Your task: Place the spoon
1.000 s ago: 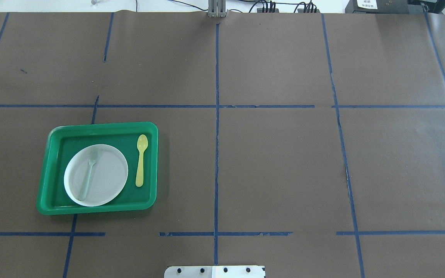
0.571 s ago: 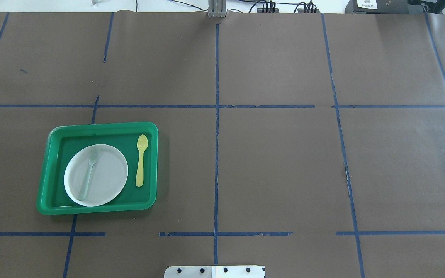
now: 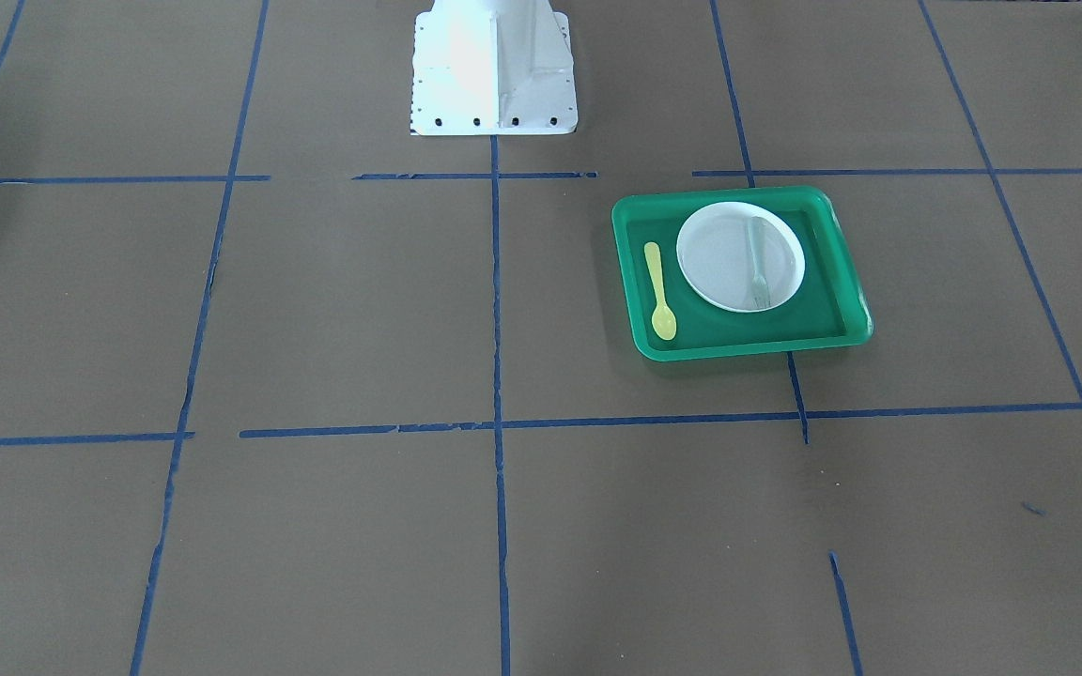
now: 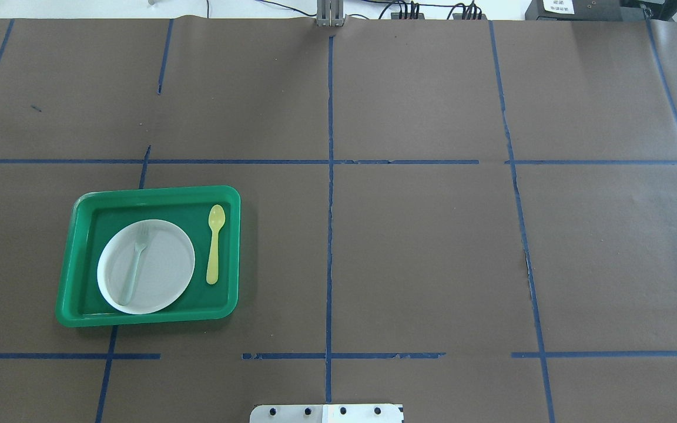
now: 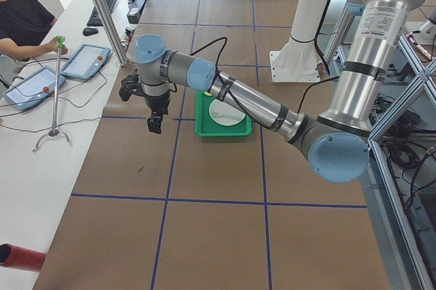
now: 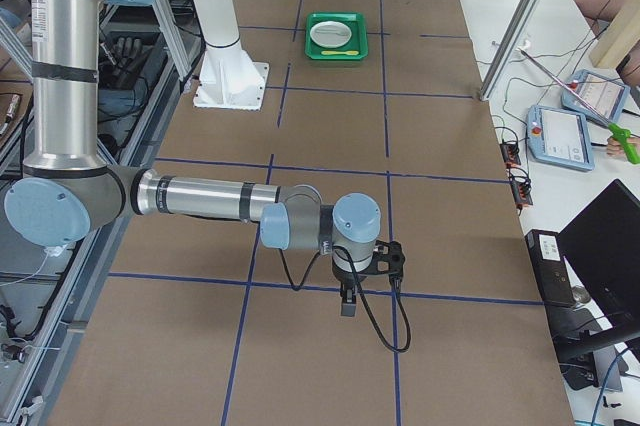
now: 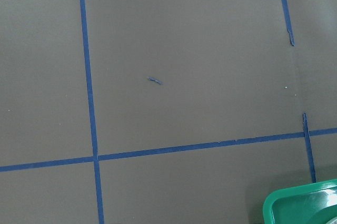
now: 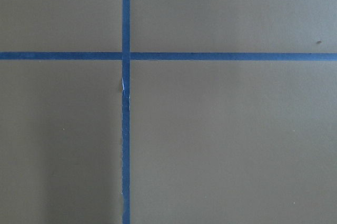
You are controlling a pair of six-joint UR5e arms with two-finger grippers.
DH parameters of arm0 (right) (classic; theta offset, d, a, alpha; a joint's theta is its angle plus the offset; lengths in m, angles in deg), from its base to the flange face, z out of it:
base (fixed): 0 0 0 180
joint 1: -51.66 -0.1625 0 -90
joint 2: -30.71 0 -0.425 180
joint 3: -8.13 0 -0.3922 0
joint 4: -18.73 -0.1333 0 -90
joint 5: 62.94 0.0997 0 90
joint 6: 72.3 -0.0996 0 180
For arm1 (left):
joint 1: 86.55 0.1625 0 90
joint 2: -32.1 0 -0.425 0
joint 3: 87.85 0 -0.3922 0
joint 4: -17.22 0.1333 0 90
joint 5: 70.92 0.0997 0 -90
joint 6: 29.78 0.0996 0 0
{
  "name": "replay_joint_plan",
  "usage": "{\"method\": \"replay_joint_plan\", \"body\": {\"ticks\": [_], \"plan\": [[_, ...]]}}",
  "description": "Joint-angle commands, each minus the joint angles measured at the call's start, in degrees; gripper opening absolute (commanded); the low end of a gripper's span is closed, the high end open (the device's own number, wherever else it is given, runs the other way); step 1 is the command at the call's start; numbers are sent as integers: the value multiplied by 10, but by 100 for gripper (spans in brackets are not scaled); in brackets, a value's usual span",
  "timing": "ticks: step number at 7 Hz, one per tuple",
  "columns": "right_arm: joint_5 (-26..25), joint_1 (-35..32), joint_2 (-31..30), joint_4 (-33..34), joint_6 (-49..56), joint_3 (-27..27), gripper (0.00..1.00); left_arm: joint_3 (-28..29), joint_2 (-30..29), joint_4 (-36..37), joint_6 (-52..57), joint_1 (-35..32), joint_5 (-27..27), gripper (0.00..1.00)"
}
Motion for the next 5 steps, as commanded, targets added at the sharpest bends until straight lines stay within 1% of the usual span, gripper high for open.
{"method": "replay_joint_plan", "body": {"ticks": [1,4,5], "plan": [[-1,0,0,0,0,0,100,0,0,-3,-3,1,0,86],[-1,0,0,0,0,0,100,1,1,-3,-2,1,0,87],[-1,0,0,0,0,0,100,3,4,-17,3,0,2,100]]}}
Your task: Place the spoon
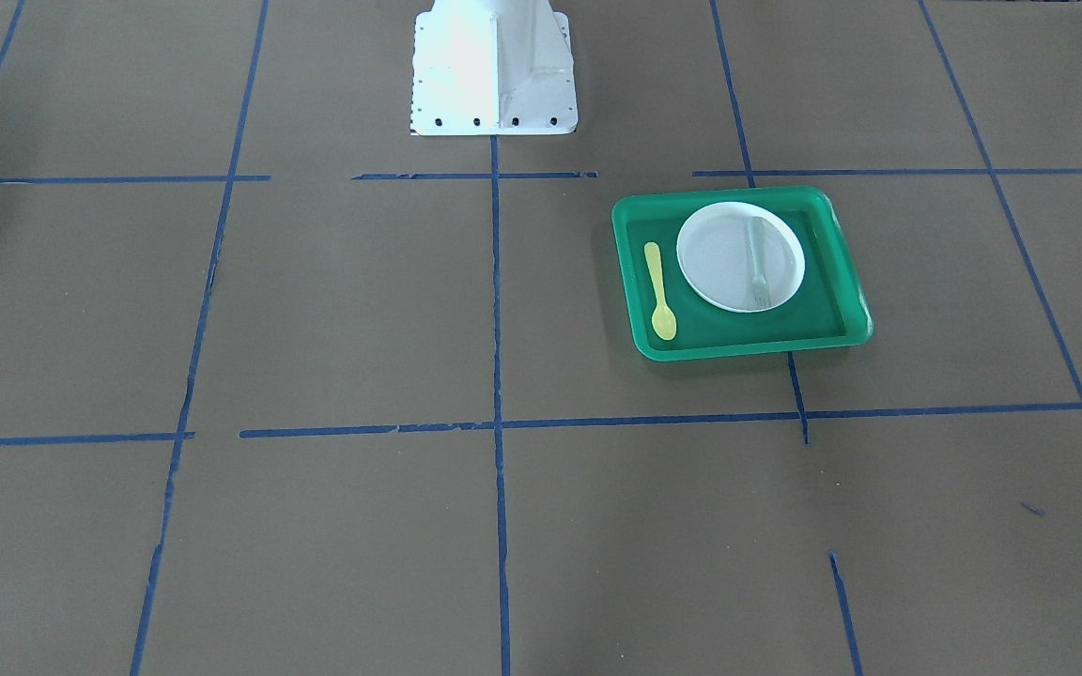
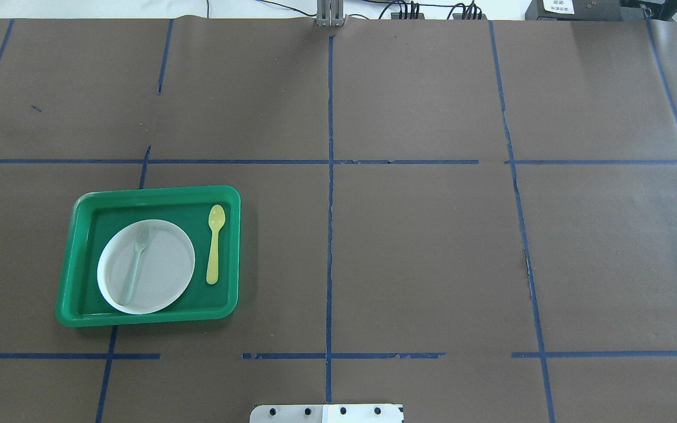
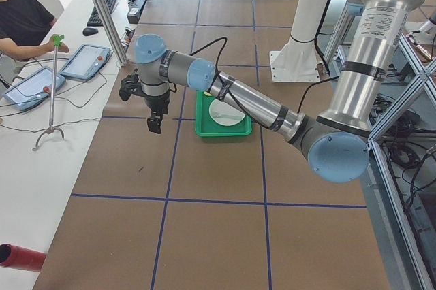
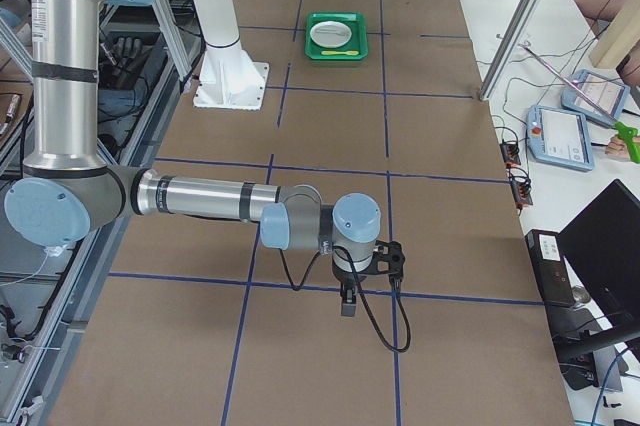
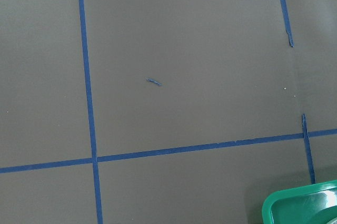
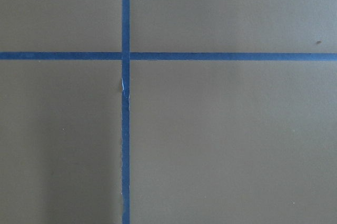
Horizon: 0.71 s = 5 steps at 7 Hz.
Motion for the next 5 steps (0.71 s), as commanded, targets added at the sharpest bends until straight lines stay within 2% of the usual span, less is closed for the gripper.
{"method": "replay_joint_plan", "body": {"ticks": [1,5], "plan": [[0,0,0,0,0,0,100,-17,17,-16,2,-2,-3,100],[0,0,0,0,0,0,100,-38,28,-27,-1,-4,1,100]]}}
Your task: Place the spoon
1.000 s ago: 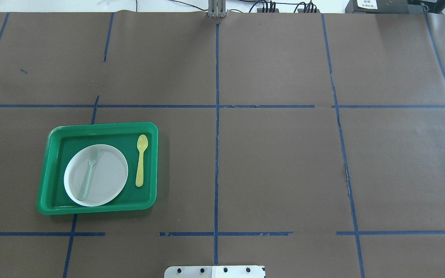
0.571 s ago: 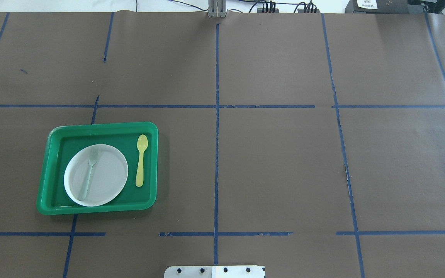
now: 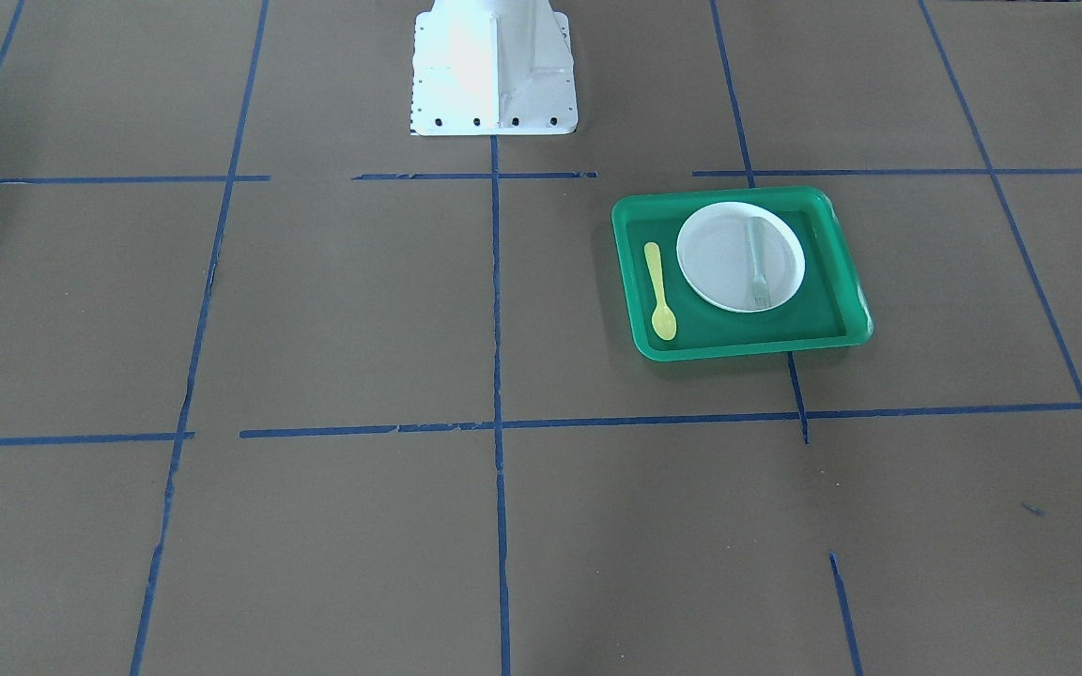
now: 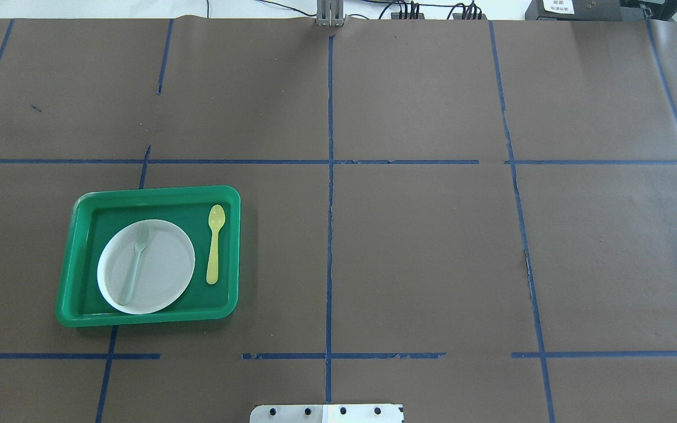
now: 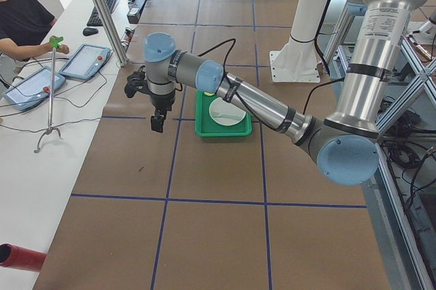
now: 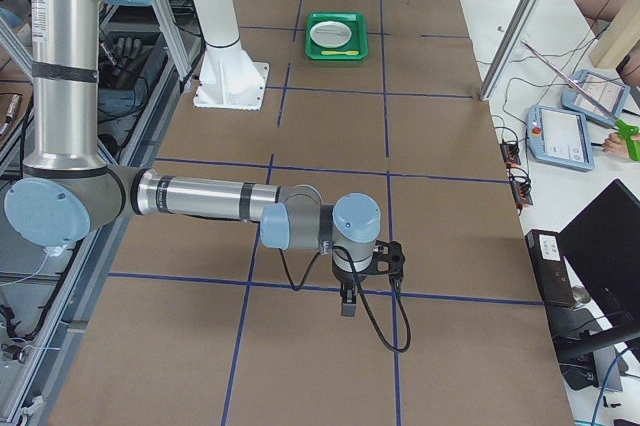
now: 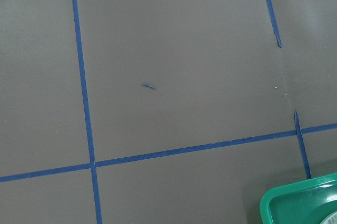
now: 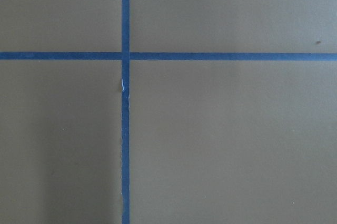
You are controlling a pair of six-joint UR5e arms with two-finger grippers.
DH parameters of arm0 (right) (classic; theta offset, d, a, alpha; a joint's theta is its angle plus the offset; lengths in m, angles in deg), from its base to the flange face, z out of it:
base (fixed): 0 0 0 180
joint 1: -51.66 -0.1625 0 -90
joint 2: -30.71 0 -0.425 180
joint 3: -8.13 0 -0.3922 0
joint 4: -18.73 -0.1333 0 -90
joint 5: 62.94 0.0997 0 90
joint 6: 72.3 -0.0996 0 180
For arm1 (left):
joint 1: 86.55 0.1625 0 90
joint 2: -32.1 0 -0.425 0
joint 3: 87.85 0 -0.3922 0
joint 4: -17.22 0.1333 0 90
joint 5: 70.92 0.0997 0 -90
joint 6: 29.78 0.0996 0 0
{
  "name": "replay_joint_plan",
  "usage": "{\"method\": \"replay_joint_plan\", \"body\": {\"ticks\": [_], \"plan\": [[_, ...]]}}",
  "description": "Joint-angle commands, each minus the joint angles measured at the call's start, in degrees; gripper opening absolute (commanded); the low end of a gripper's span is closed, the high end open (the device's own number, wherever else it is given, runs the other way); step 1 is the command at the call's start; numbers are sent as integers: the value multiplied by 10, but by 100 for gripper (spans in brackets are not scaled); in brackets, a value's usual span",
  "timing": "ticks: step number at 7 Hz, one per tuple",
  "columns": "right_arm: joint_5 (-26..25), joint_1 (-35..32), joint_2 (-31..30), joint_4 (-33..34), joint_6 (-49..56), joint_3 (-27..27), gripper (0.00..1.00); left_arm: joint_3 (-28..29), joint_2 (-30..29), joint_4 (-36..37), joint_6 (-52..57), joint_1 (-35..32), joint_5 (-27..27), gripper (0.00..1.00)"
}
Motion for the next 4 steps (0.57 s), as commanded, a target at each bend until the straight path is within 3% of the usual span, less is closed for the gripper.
{"method": "replay_joint_plan", "body": {"ticks": [1,4], "plan": [[0,0,0,0,0,0,100,-1,1,3,1,-2,-1,100],[0,0,0,0,0,0,100,-2,-1,23,3,-8,-32,100]]}}
